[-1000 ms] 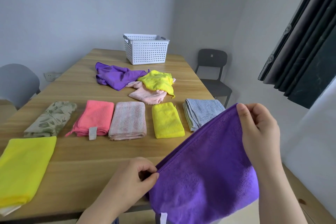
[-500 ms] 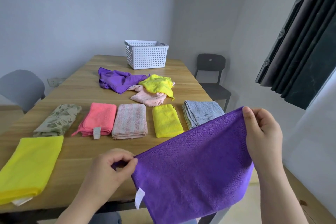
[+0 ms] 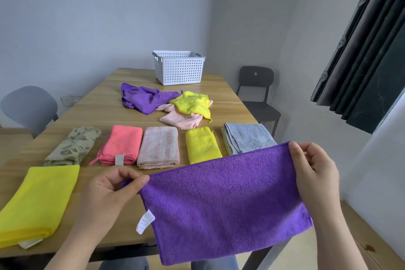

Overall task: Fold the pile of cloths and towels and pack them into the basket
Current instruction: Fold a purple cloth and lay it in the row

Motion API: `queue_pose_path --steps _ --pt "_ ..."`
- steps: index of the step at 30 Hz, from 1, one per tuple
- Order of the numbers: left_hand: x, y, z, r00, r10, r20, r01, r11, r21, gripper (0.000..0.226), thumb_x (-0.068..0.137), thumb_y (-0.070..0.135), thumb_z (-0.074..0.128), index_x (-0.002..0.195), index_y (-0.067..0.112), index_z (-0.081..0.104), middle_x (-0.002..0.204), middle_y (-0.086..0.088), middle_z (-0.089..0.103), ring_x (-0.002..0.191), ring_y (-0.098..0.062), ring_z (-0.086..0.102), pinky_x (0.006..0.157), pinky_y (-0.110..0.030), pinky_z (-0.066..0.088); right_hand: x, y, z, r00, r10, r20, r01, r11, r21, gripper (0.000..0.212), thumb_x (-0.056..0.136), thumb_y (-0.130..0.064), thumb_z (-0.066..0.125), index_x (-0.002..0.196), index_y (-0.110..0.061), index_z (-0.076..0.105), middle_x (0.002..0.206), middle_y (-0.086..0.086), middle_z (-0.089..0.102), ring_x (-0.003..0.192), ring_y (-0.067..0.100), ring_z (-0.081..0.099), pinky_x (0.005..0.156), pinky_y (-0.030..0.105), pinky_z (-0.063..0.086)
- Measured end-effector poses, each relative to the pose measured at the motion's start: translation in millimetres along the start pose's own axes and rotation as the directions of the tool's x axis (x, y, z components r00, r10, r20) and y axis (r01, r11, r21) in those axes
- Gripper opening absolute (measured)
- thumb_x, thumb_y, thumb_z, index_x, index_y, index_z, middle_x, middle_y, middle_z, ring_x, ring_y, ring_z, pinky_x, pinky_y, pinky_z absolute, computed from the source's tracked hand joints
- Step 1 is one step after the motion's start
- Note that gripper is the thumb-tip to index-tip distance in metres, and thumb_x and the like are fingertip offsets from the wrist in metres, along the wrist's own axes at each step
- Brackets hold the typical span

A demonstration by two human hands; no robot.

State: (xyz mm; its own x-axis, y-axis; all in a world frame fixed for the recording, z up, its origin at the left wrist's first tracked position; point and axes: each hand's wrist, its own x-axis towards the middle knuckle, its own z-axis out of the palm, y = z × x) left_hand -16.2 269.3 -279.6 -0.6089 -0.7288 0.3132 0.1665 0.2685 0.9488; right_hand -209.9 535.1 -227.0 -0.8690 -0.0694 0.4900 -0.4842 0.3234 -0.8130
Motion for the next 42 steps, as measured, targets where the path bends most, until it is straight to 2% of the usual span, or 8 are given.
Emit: queue_pose_path --steps 4,10,21,24,27,31,36,42 --pt "18 3 -8 1.000 0.010 -0.017 -0.010 1.000 0.009 0.013 0.070 0.001 0.073 0.075 0.008 0.063 0.064 0.003 0.071 0.058 0.001 0.059 0.061 -0.004 0.044 0 7 5 0.997 -0.005 0.080 0.005 1.000 -0.001 0.026 0.094 -0.029 0.054 0.071 -0.018 0.056 0.059 0.018 0.048 0.052 0.011 0.039 0.051 0.024 0.033" --pt "58 -31 5 0.999 -0.031 0.024 0.018 0.914 0.406 0.019 0.071 0.009 0.080 0.064 0.019 0.065 0.060 0.002 0.069 0.053 0.001 0.057 0.051 -0.005 0.036 12 48 49 0.976 0.099 0.196 -0.059 0.978 -0.201 0.020 0.094 -0.028 0.055 0.080 -0.015 0.059 0.064 -0.007 0.058 0.064 0.017 0.054 0.055 0.022 0.035" --pt "73 -57 32 0.976 0.139 0.168 -0.218 0.634 0.742 0.015 0.075 0.009 0.075 0.082 0.018 0.064 0.082 0.006 0.062 0.078 -0.020 0.062 0.067 -0.030 0.046 25 97 76 0.972 0.149 0.179 -0.069 0.919 -0.388 0.023 0.095 -0.029 0.053 0.085 -0.009 0.059 0.079 0.007 0.067 0.076 0.032 0.060 0.060 0.033 0.035" --pt "51 -29 50 0.959 0.225 0.173 -0.282 0.683 0.674 0.013 0.080 0.006 0.069 0.089 0.015 0.067 0.088 0.005 0.062 0.081 -0.016 0.061 0.074 -0.029 0.049 30 99 77 0.967 0.182 0.176 -0.094 0.903 -0.419 0.024 0.095 -0.030 0.053 0.088 -0.008 0.059 0.078 0.005 0.065 0.076 0.031 0.060 0.060 0.032 0.033" --pt "1 -16 90 0.920 0.040 0.391 -0.287 0.748 0.598 0.026 0.095 0.034 0.048 0.118 0.028 0.059 0.120 0.015 0.055 0.113 0.000 0.048 0.092 -0.001 0.026 30 97 76 0.957 0.220 0.187 -0.127 0.902 -0.413 0.024 0.095 -0.030 0.054 0.088 -0.007 0.060 0.076 0.005 0.063 0.077 0.031 0.059 0.061 0.031 0.033" --pt "-26 -39 129 0.837 -0.176 0.518 -0.347 0.560 0.752 0.085 0.072 0.064 -0.007 0.148 0.035 0.019 0.158 0.011 0.010 0.146 -0.014 0.005 0.117 -0.028 0.000 25 91 60 0.907 0.329 0.262 -0.228 0.908 -0.351 0.025 0.089 -0.039 0.059 0.089 -0.015 0.066 0.075 -0.001 0.066 0.079 0.023 0.062 0.064 0.030 0.038" --pt "-34 -51 136 0.804 -0.283 0.523 -0.411 0.371 0.833 0.063 0.089 0.061 0.023 0.123 0.024 0.062 0.133 -0.005 0.057 0.120 -0.037 0.054 0.099 -0.050 0.025 1 80 14 0.823 0.395 0.408 -0.233 0.890 -0.392 0.019 0.088 -0.037 0.063 0.081 -0.021 0.070 0.070 -0.001 0.067 0.063 0.009 0.057 0.049 0.015 0.035" --pt "-37 -46 133 0.779 -0.342 0.526 -0.407 0.364 0.838 0.078 0.088 0.068 0.004 0.133 0.027 0.052 0.144 -0.006 0.045 0.131 -0.039 0.042 0.103 -0.052 0.018 -11 69 9 0.858 0.352 0.375 -0.255 0.924 -0.285 0.009 0.090 -0.023 0.062 0.088 -0.021 0.071 0.070 0.005 0.070 0.063 0.016 0.060 0.055 0.019 0.038"
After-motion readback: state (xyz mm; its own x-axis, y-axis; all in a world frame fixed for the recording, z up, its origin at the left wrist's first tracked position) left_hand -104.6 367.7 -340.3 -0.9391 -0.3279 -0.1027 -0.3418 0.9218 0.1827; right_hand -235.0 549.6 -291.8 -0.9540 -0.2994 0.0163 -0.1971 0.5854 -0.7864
